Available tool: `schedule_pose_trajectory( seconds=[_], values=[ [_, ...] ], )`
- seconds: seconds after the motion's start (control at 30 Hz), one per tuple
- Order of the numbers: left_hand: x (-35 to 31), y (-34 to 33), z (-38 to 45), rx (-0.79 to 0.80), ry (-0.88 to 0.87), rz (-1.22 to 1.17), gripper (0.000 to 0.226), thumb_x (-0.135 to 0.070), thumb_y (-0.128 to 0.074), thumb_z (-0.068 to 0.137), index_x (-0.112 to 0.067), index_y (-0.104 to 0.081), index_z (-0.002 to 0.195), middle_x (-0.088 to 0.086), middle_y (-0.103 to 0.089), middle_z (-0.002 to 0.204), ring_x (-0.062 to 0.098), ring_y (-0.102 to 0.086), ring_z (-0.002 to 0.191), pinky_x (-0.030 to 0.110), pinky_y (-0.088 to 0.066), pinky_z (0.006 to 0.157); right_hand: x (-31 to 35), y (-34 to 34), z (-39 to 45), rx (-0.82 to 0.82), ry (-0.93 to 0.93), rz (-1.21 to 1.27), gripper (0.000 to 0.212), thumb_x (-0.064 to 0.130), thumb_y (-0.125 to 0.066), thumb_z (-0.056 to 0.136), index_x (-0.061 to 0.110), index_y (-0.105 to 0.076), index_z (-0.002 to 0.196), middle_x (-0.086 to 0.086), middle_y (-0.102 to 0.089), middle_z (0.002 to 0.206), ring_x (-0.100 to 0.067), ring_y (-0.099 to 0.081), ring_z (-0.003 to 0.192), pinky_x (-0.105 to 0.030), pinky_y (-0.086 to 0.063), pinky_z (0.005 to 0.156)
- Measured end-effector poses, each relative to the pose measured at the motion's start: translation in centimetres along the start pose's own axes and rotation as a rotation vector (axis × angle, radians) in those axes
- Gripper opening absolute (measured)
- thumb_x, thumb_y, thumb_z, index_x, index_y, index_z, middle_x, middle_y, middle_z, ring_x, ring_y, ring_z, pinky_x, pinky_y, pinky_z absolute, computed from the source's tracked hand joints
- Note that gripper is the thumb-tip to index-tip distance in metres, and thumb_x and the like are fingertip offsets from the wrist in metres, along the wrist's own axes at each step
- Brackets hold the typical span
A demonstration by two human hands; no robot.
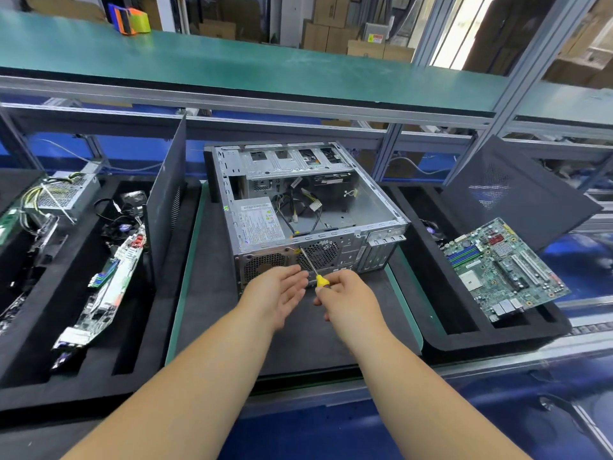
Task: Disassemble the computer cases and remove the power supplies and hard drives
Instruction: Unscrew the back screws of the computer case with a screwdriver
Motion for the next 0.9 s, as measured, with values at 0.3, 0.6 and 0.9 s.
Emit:
schedule_pose_trajectory(
  seconds=[0.3, 0.6, 0.9],
  values=[
    [-1.1, -1.4, 1.2, 0.004, 0.055, -0.103, 0.015, -0.024, -0.062, 0.095, -0.010, -0.069, 0.093, 0.001, -0.076, 0.078, 0.012, -0.068, 0.085, 0.022, -0.051, 0.066, 0.7, 0.5, -0.8, -0.052, 0.189, -0.273, 0.008, 0.023, -0.051, 0.097, 0.028, -0.054, 0.101, 0.007, -0.062, 0.085, -0.013, -0.058, 0.072, -0.032, -0.045, 0.059],
    [-1.3, -2.5, 1.4, -0.044, 0.028, -0.104, 0.010, -0.024, -0.069, 0.091, -0.015, -0.070, 0.088, -0.003, -0.075, 0.074, 0.006, -0.068, 0.071, 0.018, -0.052, 0.062, 1.1, 1.2, -1.4, -0.112, 0.328, -0.486, 0.014, 0.025, -0.059, 0.093, 0.031, -0.050, 0.102, 0.011, -0.057, 0.093, -0.012, -0.055, 0.082, -0.030, -0.042, 0.064],
    [-1.2, -2.7, 1.0, -0.063, -0.014, -0.139, 0.011, -0.020, -0.066, 0.093, -0.012, -0.070, 0.086, -0.002, -0.075, 0.073, 0.005, -0.071, 0.062, 0.016, -0.056, 0.061, -0.4, 3.1, 0.0, -0.022, 0.283, -0.231, 0.018, 0.024, -0.056, 0.092, 0.042, -0.052, 0.097, 0.017, -0.061, 0.089, 0.001, -0.056, 0.077, -0.024, -0.040, 0.059]
  ],
)
Point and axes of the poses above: each hand's wrist, its own z-axis towards the middle knuckle, its own y-axis out of the back of the hand, x = y × z, the point moved 4 cm from there along z, towards the middle knuckle
